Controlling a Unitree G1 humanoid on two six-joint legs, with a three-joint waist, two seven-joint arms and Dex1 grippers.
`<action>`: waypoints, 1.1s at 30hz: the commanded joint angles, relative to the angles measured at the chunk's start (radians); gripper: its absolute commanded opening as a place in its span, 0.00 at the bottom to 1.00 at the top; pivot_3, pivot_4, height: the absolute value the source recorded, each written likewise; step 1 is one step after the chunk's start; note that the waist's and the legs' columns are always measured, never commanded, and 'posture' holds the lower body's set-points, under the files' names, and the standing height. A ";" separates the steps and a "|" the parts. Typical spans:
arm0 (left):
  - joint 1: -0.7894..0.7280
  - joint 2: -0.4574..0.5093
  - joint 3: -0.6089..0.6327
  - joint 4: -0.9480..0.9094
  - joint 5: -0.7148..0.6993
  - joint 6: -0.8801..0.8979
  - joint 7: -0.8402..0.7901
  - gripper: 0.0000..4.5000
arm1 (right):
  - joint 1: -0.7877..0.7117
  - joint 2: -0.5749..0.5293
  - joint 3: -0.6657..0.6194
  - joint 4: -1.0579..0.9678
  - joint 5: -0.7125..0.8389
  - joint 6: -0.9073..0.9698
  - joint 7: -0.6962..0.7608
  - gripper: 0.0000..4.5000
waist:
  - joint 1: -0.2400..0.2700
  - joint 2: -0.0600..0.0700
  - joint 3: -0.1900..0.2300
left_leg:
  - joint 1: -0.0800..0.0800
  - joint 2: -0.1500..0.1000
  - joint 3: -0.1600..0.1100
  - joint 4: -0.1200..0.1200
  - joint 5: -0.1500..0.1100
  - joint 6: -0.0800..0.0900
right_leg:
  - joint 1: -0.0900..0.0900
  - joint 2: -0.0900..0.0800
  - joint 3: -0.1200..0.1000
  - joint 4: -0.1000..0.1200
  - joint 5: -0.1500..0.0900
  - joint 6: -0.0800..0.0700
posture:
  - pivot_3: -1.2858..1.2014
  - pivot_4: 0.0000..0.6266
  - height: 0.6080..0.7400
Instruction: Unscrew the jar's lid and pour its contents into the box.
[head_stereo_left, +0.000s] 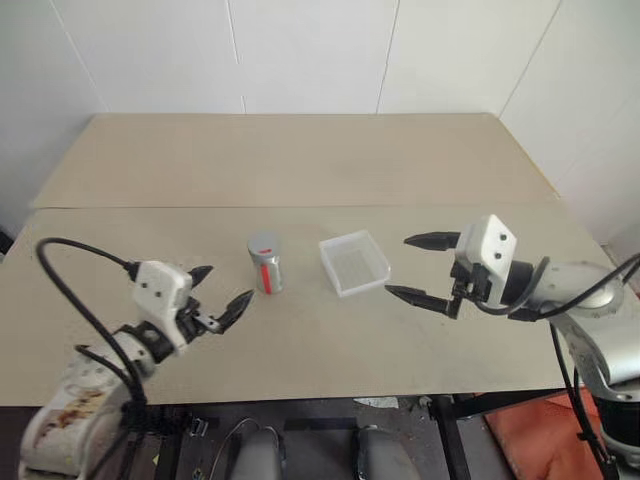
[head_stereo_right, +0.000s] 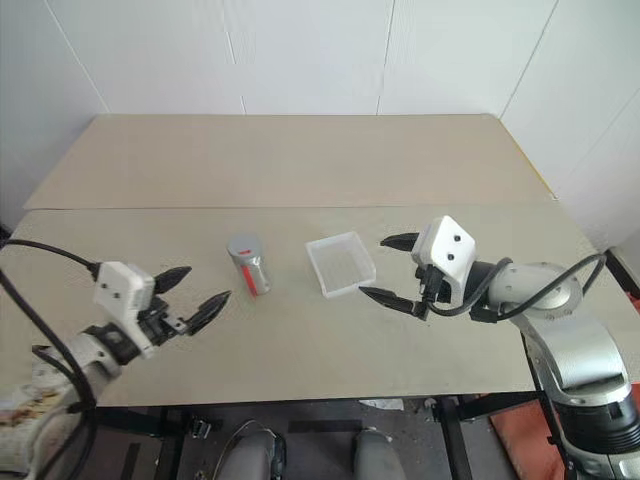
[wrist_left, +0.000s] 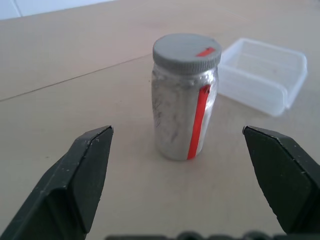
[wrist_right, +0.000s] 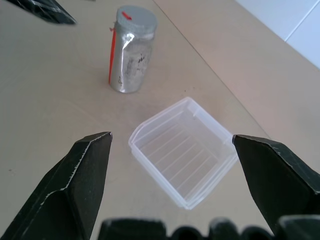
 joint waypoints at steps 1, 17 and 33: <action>-0.017 -0.053 -0.099 -0.034 0.091 -0.018 0.090 1.00 | -0.034 -0.018 -0.021 0.014 -0.013 -0.051 0.015 0.99 | 0.000 0.000 0.000 | 0.000 0.000 0.000 0.000 0.000 0.000 | 0.000 0.000 0.000 0.000 0.000 0.000 | 0.52 0.24 1.00; -0.103 -0.278 -0.291 0.061 0.321 -0.026 0.316 1.00 | -0.027 -0.043 -0.050 0.004 -0.013 -0.065 0.026 0.99 | 0.000 0.000 0.000 | 0.000 -0.001 0.000 0.000 0.000 0.000 | 0.000 0.000 0.000 0.000 0.000 0.000 | 0.52 0.24 1.00; -0.218 -0.499 -0.346 0.253 0.522 -0.124 0.505 1.00 | -0.038 -0.059 -0.063 0.010 -0.003 -0.075 0.050 0.99 | 0.003 0.000 0.000 | -0.001 -0.002 -0.001 0.001 0.000 0.000 | 0.000 -0.001 0.000 0.000 0.000 0.000 | 0.52 0.24 1.00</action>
